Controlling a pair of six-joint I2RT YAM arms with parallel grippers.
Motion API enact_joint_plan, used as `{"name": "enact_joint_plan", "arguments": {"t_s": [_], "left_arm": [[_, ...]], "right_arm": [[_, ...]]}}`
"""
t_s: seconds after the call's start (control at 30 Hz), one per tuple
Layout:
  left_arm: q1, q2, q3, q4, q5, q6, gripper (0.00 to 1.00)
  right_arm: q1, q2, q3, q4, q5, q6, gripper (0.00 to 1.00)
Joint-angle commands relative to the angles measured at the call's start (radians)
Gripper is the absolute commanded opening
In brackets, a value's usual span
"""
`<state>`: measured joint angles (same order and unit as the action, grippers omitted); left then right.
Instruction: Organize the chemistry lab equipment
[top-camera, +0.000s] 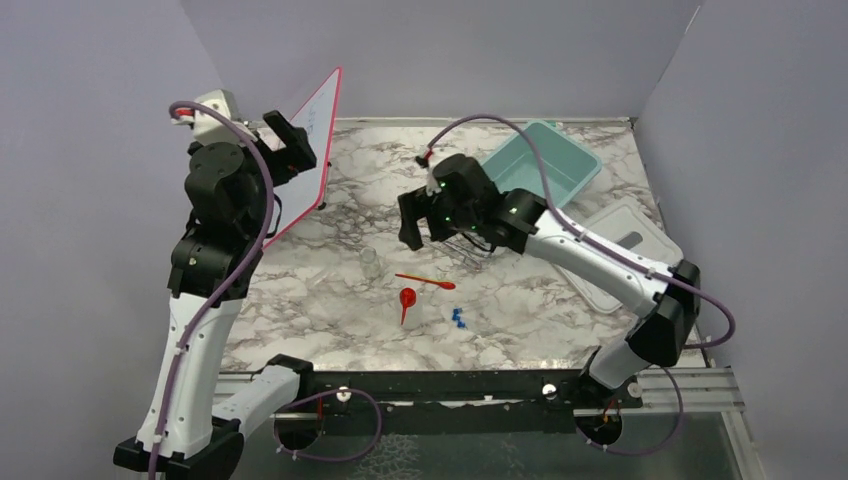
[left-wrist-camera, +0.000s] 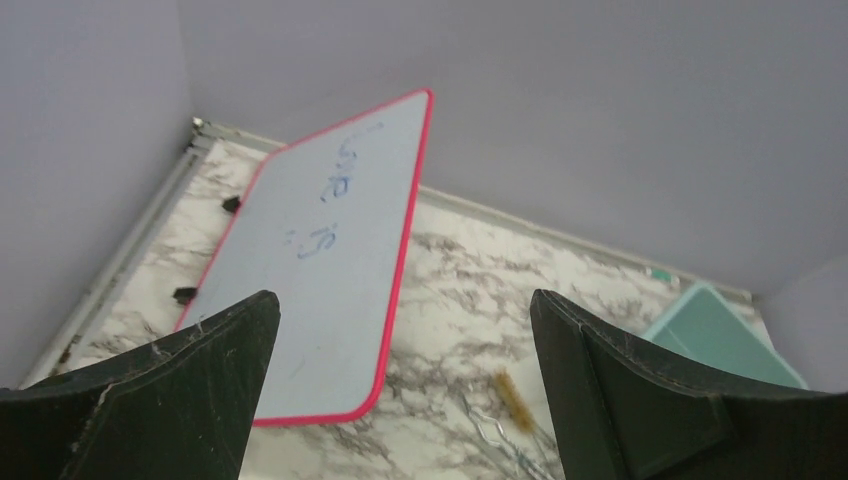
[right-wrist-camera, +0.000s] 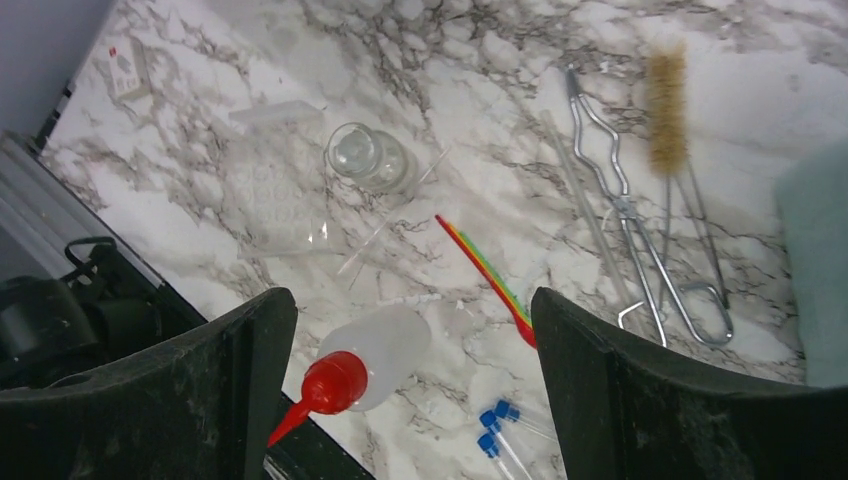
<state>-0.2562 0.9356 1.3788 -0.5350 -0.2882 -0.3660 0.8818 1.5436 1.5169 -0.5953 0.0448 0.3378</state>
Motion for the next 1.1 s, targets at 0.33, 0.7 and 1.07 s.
{"name": "enact_joint_plan", "arguments": {"t_s": [0.33,0.7,1.07], "left_arm": [[0.005,-0.019,0.166,-0.029,-0.218,0.024,0.99],[-0.019,-0.012,0.165,-0.028,-0.213,0.020,0.99],[-0.040,-0.004,0.149,-0.027,-0.257,0.049,0.99]], "right_arm": [[0.141,0.345,0.063,0.209,0.017,0.055,0.91],[0.157,0.582,0.218,0.239,0.023,0.026,0.81],[0.170,0.693,0.283,0.215,0.083,-0.020,0.53]]}}
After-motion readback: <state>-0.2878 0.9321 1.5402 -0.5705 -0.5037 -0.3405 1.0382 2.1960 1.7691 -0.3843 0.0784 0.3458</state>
